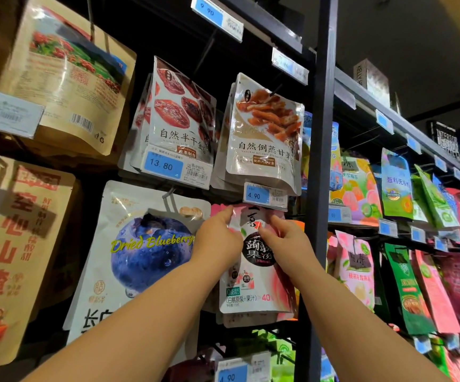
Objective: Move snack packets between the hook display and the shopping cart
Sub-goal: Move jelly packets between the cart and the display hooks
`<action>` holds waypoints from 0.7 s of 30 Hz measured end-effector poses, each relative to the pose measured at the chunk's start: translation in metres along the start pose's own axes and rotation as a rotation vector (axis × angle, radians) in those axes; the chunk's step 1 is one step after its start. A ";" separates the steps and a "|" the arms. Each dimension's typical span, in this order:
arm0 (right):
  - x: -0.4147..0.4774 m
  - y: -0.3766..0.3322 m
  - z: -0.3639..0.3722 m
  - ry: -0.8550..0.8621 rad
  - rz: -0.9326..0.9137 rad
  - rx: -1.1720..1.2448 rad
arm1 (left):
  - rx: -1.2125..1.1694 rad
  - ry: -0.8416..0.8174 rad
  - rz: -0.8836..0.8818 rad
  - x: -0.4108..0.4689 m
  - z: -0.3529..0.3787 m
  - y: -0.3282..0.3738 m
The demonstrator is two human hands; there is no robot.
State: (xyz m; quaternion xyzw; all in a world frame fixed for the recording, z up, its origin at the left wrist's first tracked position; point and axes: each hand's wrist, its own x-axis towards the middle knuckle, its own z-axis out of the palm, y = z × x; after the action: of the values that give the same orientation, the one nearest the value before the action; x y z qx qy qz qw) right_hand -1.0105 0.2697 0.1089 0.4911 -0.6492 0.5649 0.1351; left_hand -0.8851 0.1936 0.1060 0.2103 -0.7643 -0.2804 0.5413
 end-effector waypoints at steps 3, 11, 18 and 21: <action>0.003 -0.001 0.001 -0.002 0.009 -0.049 | 0.009 0.006 -0.003 0.002 0.000 0.002; -0.004 0.012 0.003 -0.050 0.024 -0.034 | 0.111 0.044 0.035 -0.013 0.006 -0.003; -0.002 0.015 0.010 -0.090 0.025 -0.043 | 0.183 0.048 0.061 -0.010 0.005 -0.011; 0.000 0.016 0.015 -0.087 0.034 -0.112 | 0.312 0.055 0.088 -0.005 0.008 -0.014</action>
State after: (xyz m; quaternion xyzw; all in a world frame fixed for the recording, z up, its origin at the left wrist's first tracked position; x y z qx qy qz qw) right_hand -1.0176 0.2550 0.0943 0.4959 -0.6931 0.5082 0.1244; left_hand -0.8905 0.1882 0.0910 0.2655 -0.7920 -0.1284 0.5345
